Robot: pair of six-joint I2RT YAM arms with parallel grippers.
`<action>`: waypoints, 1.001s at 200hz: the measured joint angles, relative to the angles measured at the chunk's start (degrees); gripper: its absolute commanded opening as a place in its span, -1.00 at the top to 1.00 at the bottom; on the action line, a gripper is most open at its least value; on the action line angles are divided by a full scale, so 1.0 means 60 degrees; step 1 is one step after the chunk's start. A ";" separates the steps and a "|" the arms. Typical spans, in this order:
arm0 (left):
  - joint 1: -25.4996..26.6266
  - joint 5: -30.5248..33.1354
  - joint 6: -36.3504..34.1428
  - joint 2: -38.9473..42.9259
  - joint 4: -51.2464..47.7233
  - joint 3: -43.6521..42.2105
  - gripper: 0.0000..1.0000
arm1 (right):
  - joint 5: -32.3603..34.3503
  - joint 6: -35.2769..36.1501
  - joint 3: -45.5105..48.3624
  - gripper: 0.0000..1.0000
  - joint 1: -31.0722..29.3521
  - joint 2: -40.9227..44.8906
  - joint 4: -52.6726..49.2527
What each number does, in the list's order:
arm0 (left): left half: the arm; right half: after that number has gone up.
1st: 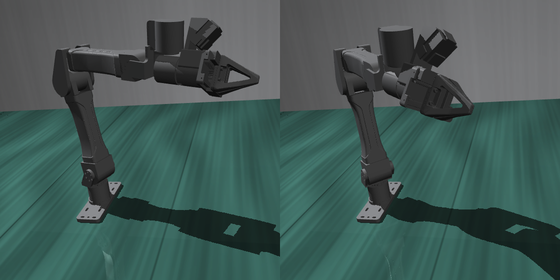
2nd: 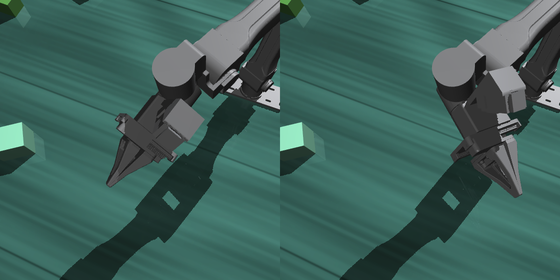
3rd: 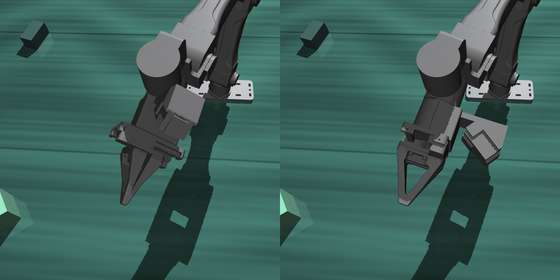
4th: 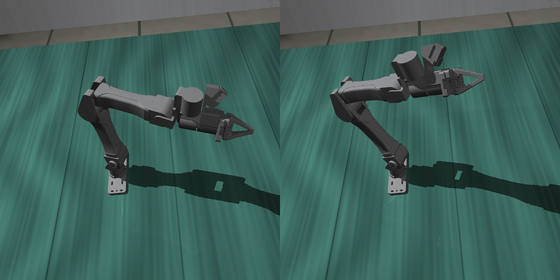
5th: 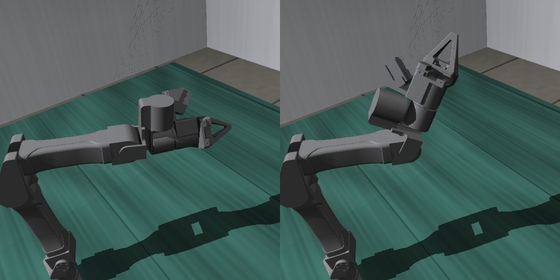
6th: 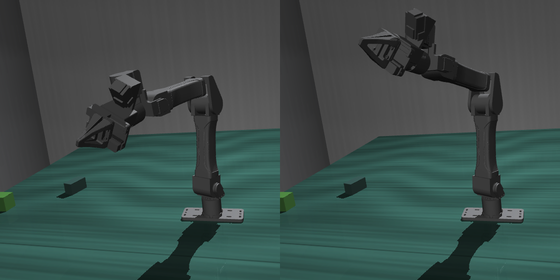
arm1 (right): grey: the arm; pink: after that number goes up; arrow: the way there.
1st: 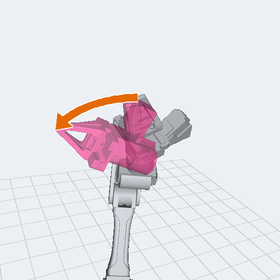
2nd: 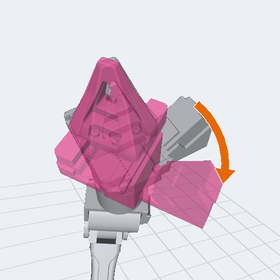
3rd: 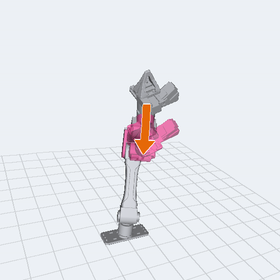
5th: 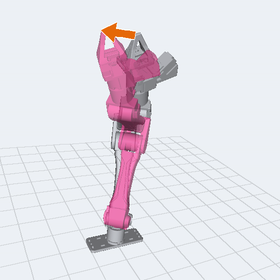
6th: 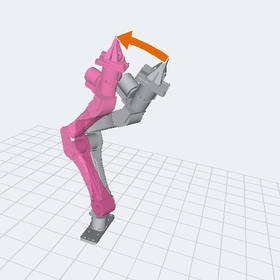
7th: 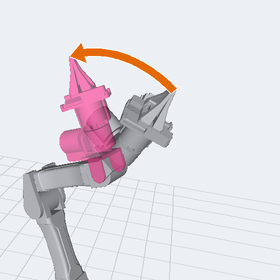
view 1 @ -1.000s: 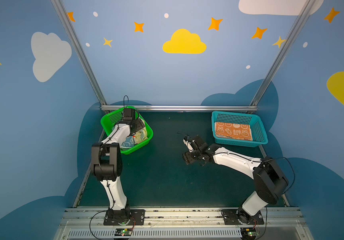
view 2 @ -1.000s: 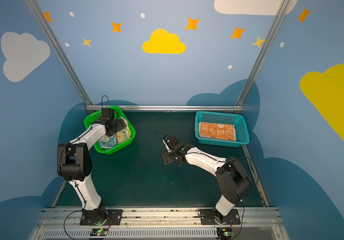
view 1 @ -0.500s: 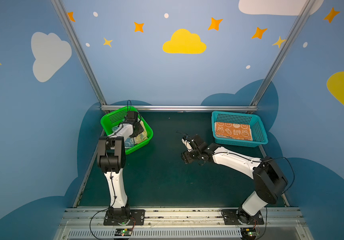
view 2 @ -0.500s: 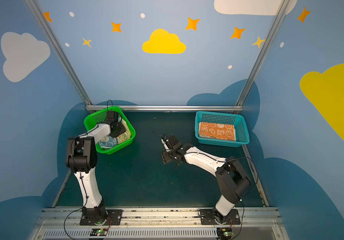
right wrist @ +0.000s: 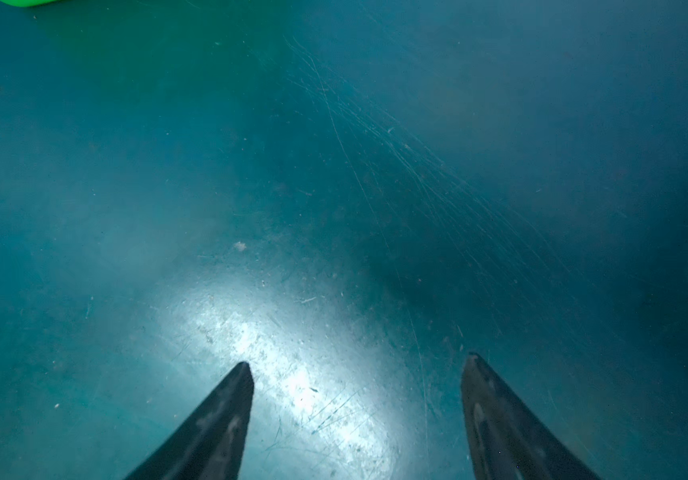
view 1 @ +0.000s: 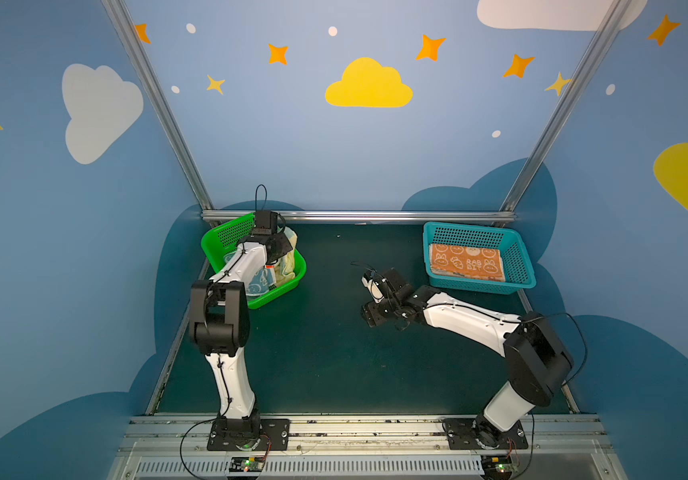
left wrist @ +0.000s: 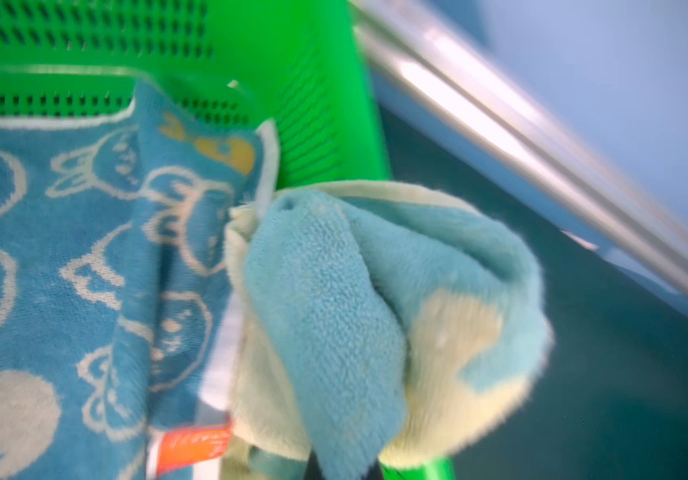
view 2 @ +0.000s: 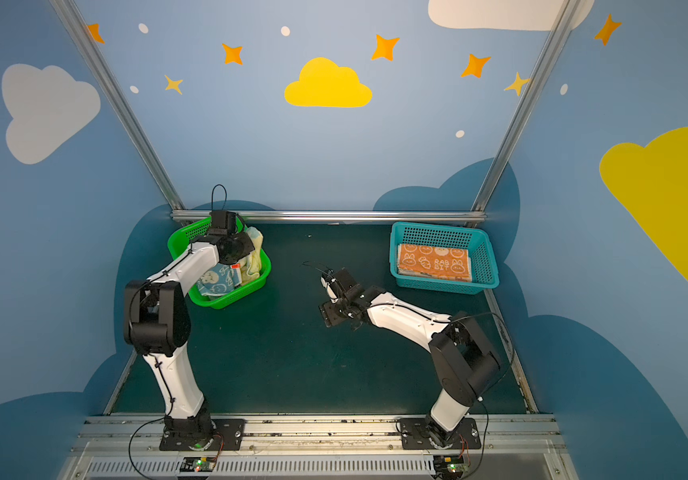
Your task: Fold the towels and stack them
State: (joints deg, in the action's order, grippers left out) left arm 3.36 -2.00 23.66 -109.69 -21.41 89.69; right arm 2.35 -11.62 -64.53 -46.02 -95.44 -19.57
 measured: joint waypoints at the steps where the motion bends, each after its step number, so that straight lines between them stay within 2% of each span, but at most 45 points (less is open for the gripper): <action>1: 0.0011 -0.0007 -0.0015 0.0029 0.0000 -0.0007 0.92 | 0.0000 0.0000 0.0000 -0.49 0.0000 0.0000 0.0000; 42: 0.0772 -0.0514 -0.0634 0.2164 0.0229 -0.0477 0.92 | 0.0029 0.0004 -0.0033 -0.50 0.0000 0.0135 -0.0051; 79: 0.1082 -0.1494 -0.0776 0.3319 0.0463 -0.0933 0.92 | 0.0011 -0.0004 -0.0033 -0.50 0.0000 0.0608 -0.0153; 104: 0.1479 -0.2069 -0.0812 0.3705 0.0441 -0.1239 0.92 | -0.0029 -0.0044 -0.0029 -0.50 0.0000 0.1140 -0.0149; 160: 0.3716 -0.2390 -0.0812 0.4146 0.0302 -0.2244 0.92 | -0.0273 -0.0477 0.0288 -0.49 0.0000 0.2634 -0.0135; 200: 0.4564 -0.2637 -0.0794 0.4153 0.0131 -0.2659 0.91 | -0.0295 -0.0783 0.0954 -0.49 0.0000 0.3650 -0.0142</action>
State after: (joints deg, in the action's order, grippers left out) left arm 30.74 -17.82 18.90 -84.77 -20.62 73.73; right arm 0.58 -16.32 -58.81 -46.02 -73.54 -20.43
